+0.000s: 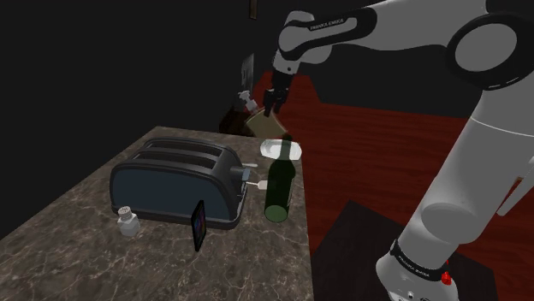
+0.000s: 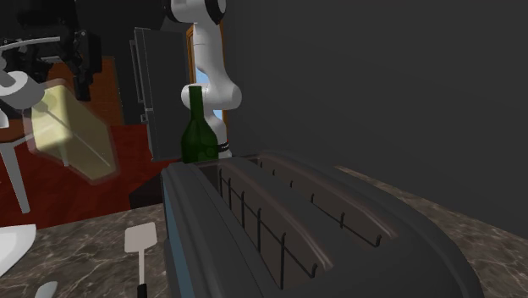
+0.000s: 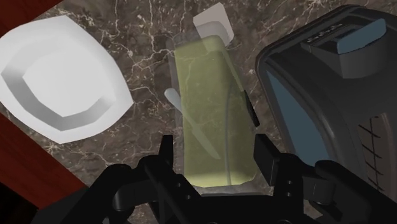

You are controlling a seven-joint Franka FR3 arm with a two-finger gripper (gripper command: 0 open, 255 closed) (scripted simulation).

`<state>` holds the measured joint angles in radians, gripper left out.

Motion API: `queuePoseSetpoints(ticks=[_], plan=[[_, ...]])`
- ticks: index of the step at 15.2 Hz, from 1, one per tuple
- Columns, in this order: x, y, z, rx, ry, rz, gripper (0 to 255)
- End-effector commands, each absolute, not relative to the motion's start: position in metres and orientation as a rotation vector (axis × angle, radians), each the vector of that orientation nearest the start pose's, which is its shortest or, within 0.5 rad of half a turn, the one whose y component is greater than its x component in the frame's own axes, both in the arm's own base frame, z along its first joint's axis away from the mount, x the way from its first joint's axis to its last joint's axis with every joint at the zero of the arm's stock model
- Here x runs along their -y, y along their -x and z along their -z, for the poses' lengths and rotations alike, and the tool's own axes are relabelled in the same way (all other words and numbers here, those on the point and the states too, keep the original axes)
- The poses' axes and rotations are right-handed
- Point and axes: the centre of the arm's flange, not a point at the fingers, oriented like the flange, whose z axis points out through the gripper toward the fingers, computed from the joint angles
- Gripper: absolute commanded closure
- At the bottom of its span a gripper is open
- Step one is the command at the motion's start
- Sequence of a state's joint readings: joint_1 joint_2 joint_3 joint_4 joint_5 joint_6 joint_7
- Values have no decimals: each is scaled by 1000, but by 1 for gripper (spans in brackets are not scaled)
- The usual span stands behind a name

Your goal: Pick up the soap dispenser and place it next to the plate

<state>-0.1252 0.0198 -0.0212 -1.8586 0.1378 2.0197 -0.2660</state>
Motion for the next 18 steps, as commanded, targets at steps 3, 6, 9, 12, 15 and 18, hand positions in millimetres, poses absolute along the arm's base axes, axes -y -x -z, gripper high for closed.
queuePoseSetpoints(ticks=[3, 6, 9, 12, 15, 18], plan=[[77, -577, -496, 104, 3034, 252, 255], [77, -577, -480, 104, 3034, 252, 255], [77, -577, -464, 104, 3034, 252, 255], [77, -577, -448, 104, 3034, 252, 255], [77, -577, -432, 104, 3034, 252, 255], [77, -577, -416, 104, 3034, 252, 255]])
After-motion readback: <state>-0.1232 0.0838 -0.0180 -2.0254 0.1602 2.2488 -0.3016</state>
